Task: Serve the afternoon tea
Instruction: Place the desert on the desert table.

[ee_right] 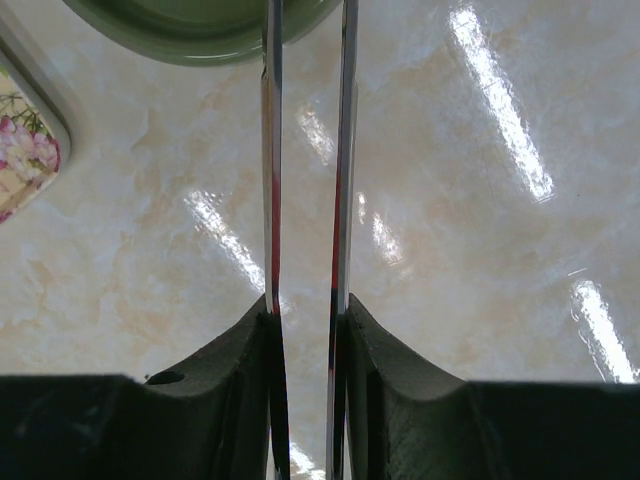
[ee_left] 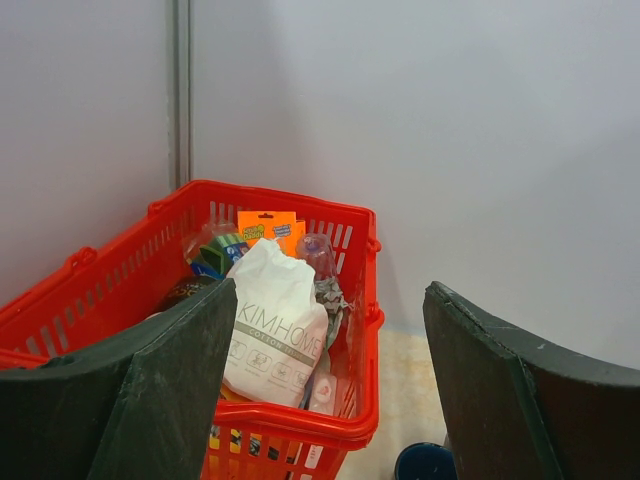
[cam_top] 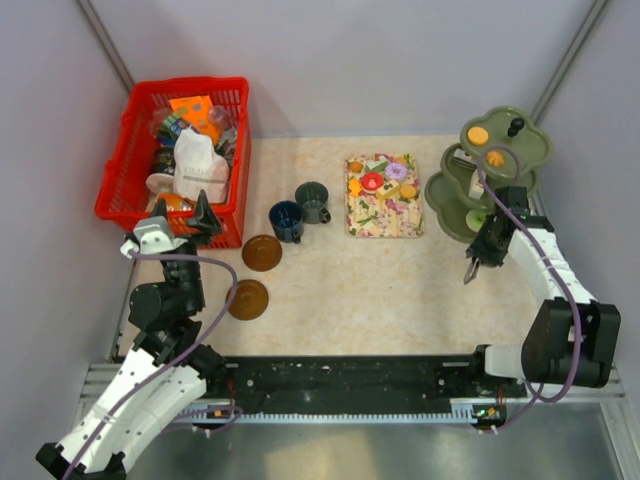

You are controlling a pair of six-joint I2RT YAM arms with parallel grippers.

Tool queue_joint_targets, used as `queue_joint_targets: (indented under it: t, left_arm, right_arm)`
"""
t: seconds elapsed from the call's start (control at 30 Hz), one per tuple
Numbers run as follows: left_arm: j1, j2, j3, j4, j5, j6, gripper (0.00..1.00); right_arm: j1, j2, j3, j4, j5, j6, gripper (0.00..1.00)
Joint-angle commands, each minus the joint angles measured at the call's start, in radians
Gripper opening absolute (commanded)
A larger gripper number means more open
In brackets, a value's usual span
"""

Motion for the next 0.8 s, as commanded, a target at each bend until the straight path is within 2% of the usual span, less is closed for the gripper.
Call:
queue_joint_targets:
  t: [0.0, 0.53, 0.77]
  left_arm:
    - [-0.003, -0.008, 0.0, 0.037, -0.006, 0.006, 0.8]
    - [-0.002, -0.007, 0.0, 0.038, -0.005, 0.006, 0.8]
    - [-0.002, -0.007, -0.003, 0.038, -0.005, 0.004, 0.8]
  right_arm:
    - [-0.015, 0.016, -0.016, 0.113, -0.03, 0.015, 0.25]
    - [-0.018, 0.068, -0.057, 0.129, -0.045, 0.015, 0.28]
    - [-0.024, 0.048, -0.056, 0.112, -0.047, 0.014, 0.37]
